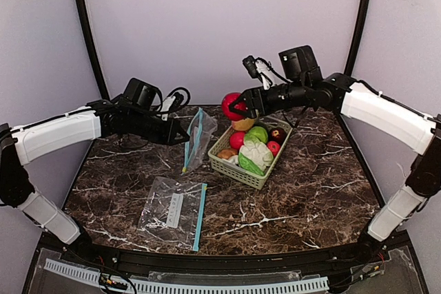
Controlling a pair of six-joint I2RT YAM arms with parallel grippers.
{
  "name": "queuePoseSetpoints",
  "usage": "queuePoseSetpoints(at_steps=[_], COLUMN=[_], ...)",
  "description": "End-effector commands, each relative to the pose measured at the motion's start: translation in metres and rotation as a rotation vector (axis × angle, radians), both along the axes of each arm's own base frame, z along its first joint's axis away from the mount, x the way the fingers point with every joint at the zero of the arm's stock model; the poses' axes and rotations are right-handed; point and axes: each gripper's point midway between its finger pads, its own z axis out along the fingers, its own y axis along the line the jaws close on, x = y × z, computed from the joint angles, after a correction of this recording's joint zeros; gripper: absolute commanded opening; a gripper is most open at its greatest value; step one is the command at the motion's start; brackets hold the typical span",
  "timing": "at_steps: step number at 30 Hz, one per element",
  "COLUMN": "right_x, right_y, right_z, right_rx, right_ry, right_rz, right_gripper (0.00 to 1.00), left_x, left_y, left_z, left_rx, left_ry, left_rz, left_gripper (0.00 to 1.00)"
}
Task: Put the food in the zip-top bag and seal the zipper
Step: Place the fake vegetable in the zipper food storage bag.
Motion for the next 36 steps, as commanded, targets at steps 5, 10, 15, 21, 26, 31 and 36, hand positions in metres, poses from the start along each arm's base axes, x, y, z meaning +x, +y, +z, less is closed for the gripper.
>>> queuePoseSetpoints(at_steps=[5, 10, 15, 21, 26, 31, 36], right_x=[-0.074, -0.112, -0.132, -0.141, -0.145, -0.139, -0.121], right_y=[0.022, 0.033, 0.038, 0.041, 0.040, 0.037, 0.032], right_z=[0.036, 0.043, 0.037, 0.022, 0.020, 0.015, -0.002], right_rx=[0.234, 0.310, 0.368, 0.395, 0.431, 0.422, 0.352], right_ry=[-0.010, -0.036, -0.019, 0.030, 0.036, 0.033, 0.043], right_rz=[0.207, 0.300, 0.331, 0.323, 0.321, 0.275, 0.162], right_gripper=[0.57, 0.57, 0.57, 0.56, 0.55, 0.53, 0.52], left_x=[-0.047, -0.068, -0.084, -0.098, -0.109, -0.113, -0.117], left_y=[-0.031, -0.047, -0.062, -0.075, -0.085, -0.086, -0.086], left_z=[0.022, 0.014, 0.023, 0.030, 0.041, 0.044, 0.051], left_rx=[-0.147, -0.173, -0.241, -0.294, -0.347, -0.359, -0.380], left_ry=[0.115, 0.198, 0.223, 0.245, 0.262, 0.263, 0.256], left_rz=[-0.035, -0.051, -0.079, -0.121, -0.167, -0.182, -0.194], left_gripper=[0.01, 0.01, 0.01, 0.01, 0.01, 0.01, 0.01])
